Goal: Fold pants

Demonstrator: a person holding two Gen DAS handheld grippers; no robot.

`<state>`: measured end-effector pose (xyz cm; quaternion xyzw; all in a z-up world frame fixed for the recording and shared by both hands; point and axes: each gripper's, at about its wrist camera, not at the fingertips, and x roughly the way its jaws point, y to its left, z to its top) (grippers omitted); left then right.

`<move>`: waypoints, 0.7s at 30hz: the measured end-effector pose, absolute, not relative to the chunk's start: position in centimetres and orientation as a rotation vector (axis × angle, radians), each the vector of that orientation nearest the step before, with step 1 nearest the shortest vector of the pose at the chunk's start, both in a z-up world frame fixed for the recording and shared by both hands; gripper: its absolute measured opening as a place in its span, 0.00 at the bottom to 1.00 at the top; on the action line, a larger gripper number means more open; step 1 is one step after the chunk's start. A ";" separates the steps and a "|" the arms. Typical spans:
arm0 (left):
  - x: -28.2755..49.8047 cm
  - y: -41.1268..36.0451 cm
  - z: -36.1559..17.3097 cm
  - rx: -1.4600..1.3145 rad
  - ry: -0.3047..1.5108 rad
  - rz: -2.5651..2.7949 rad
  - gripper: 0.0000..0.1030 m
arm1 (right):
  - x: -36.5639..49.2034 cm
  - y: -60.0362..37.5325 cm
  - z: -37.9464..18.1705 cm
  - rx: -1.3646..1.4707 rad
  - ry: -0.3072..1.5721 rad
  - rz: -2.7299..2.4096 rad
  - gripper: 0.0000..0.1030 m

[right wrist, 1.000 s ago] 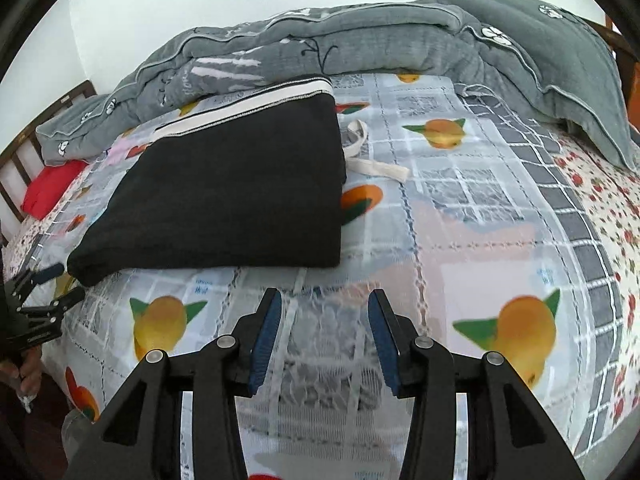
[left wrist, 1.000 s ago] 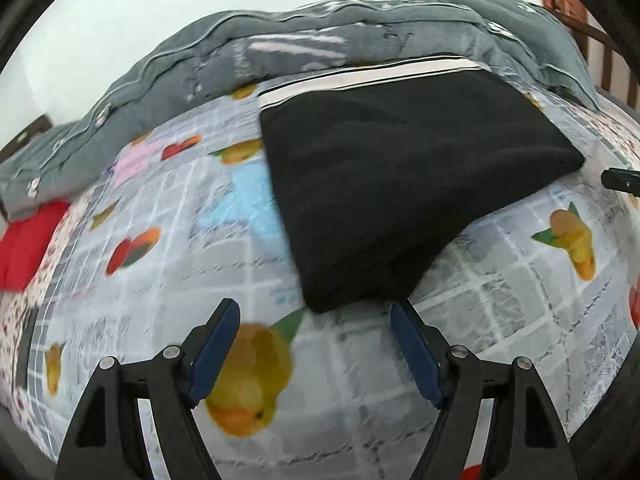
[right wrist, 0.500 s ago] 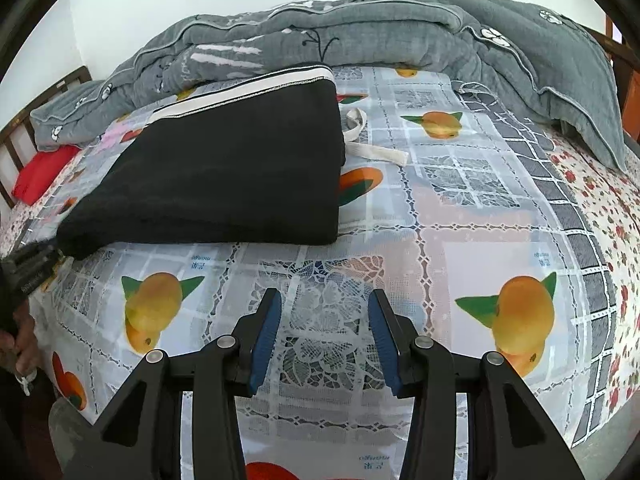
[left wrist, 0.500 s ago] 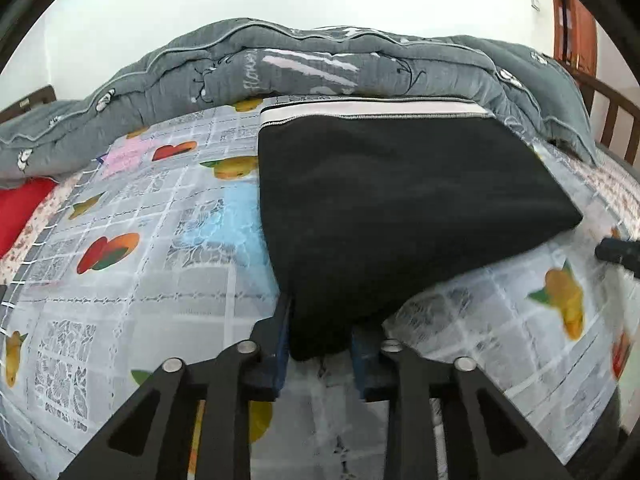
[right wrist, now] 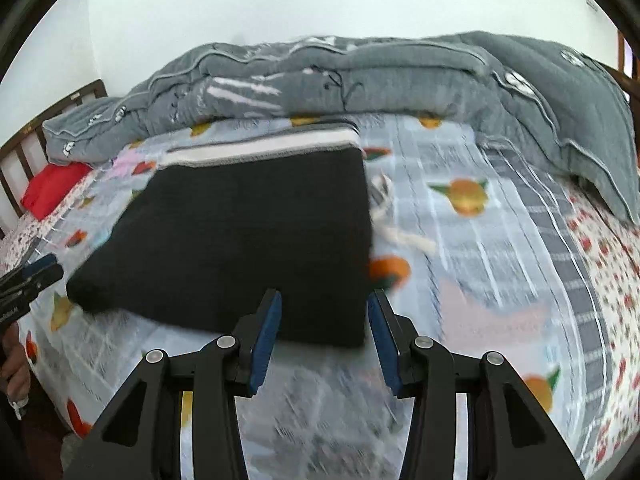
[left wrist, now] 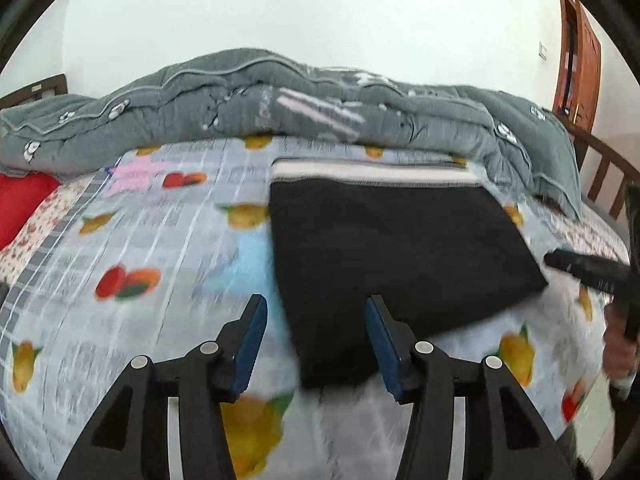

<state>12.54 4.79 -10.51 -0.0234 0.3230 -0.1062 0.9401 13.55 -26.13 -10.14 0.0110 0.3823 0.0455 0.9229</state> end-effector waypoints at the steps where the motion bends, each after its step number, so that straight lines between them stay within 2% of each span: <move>1: 13.1 4.3 -10.4 -0.054 0.660 -0.220 0.48 | 14.1 -25.7 -10.0 0.024 0.777 0.108 0.43; 5: 15.5 1.2 -13.8 0.010 0.781 -0.229 0.54 | 15.6 -24.2 -11.5 -0.017 0.779 0.115 0.45; 8: 14.0 0.6 -15.5 0.058 0.728 -0.241 0.57 | 16.2 -24.3 -14.1 -0.070 0.839 0.086 0.45; 10: 13.8 1.0 -15.0 0.040 0.747 -0.254 0.57 | 15.8 -24.7 -14.7 -0.085 0.827 0.107 0.45; 15: 15.0 2.9 -12.9 -0.098 0.725 -0.283 0.57 | 16.4 -26.4 -12.1 0.007 0.765 0.149 0.45; 21: 18.6 2.4 -12.5 -0.041 0.727 -0.246 0.57 | 20.8 -27.1 -11.8 -0.025 0.773 0.090 0.45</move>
